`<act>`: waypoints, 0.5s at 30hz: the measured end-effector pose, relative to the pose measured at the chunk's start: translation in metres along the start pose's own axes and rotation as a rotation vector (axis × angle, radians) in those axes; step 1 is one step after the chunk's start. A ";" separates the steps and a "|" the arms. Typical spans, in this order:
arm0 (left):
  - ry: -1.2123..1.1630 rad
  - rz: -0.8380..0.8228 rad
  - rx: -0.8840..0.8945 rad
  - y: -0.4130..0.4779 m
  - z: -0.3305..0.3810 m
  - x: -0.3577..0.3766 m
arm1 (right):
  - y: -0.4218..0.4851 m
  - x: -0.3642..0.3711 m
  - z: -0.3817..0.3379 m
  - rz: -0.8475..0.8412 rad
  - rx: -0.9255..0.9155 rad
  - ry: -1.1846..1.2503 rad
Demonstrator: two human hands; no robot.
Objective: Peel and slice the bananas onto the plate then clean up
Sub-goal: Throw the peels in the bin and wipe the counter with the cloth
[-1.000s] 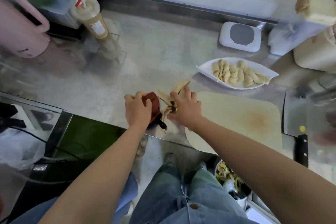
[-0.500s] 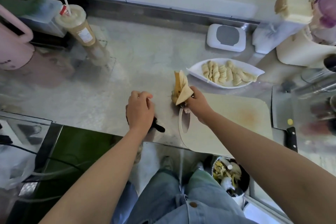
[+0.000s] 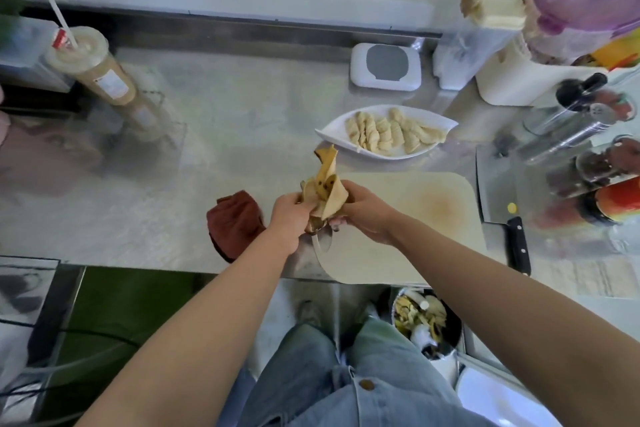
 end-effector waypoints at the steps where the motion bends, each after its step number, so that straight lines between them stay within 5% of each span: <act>1: -0.004 0.005 -0.007 -0.001 0.001 0.000 | -0.004 0.003 -0.002 -0.049 -0.008 0.006; 4: -0.065 -0.004 -0.073 -0.007 0.002 0.005 | -0.013 0.007 -0.005 -0.145 -0.005 0.080; 9: -0.349 -0.253 -0.146 -0.023 0.010 0.044 | -0.023 -0.010 -0.010 0.045 -0.049 -0.089; 15: -0.328 -0.439 -0.127 -0.042 0.013 0.085 | -0.033 -0.038 -0.005 0.268 -0.109 0.004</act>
Point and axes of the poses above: each hand's wrist, its own y-axis towards the middle knuckle, its own x-axis out of the palm, z = x × y, the point moved 10 cm from there along y, towards the middle knuckle, and after that the axes turned 2 degrees about -x, right-handed, at the moved point
